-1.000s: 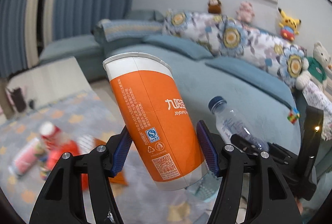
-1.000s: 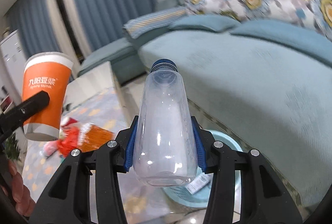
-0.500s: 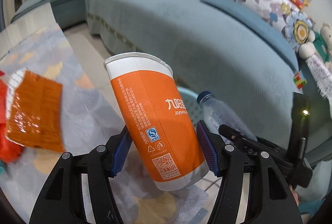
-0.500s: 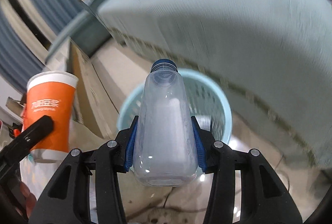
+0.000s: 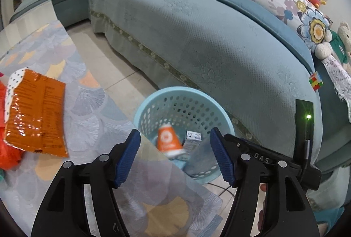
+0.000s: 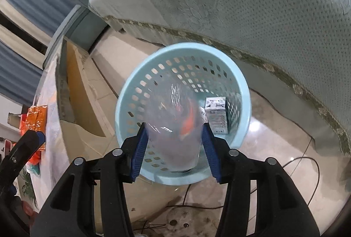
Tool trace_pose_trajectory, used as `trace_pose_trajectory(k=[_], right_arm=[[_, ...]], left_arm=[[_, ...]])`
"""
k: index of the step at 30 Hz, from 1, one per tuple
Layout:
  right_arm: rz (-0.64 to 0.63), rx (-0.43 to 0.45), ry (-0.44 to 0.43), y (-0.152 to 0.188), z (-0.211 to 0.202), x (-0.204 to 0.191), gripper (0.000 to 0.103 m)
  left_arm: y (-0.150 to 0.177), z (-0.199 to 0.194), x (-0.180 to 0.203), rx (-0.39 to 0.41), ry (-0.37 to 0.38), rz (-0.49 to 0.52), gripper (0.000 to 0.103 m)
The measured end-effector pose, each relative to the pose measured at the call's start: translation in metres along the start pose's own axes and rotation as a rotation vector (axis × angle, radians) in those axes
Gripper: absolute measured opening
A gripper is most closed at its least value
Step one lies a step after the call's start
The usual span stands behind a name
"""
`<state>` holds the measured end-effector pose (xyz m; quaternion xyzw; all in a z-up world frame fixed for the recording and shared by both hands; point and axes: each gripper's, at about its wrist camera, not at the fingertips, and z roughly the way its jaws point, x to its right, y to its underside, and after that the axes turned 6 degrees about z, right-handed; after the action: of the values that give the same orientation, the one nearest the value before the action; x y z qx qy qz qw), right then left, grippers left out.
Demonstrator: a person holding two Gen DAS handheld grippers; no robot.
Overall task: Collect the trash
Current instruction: 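Carry cup and bottle to the wastebasket and open both tools to drop them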
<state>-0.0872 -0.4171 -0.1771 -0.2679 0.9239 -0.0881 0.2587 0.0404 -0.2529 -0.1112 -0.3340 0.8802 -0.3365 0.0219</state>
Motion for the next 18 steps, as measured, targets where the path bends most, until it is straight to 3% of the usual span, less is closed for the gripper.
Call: trace_pose_trajectory(k=[4,11,18], right_arm=[[-0.055,0.05,-0.004,-0.002,-0.015,-0.018,0.047],[-0.147,0.171,-0.102,0.005,-0.048,-0.048,0.047],[-0.311,0.28,-0.142,0.021,-0.085,-0.105,0.047]], left_arm=[[-0.002,-0.014,-0.003,0.043,0.001,-0.006,0.064],[-0.006,-0.05,-0.012,0.145,-0.012,-0.031,0.064],[-0.01,-0.102,-0.033,0.259,-0.052,-0.079,0.064]])
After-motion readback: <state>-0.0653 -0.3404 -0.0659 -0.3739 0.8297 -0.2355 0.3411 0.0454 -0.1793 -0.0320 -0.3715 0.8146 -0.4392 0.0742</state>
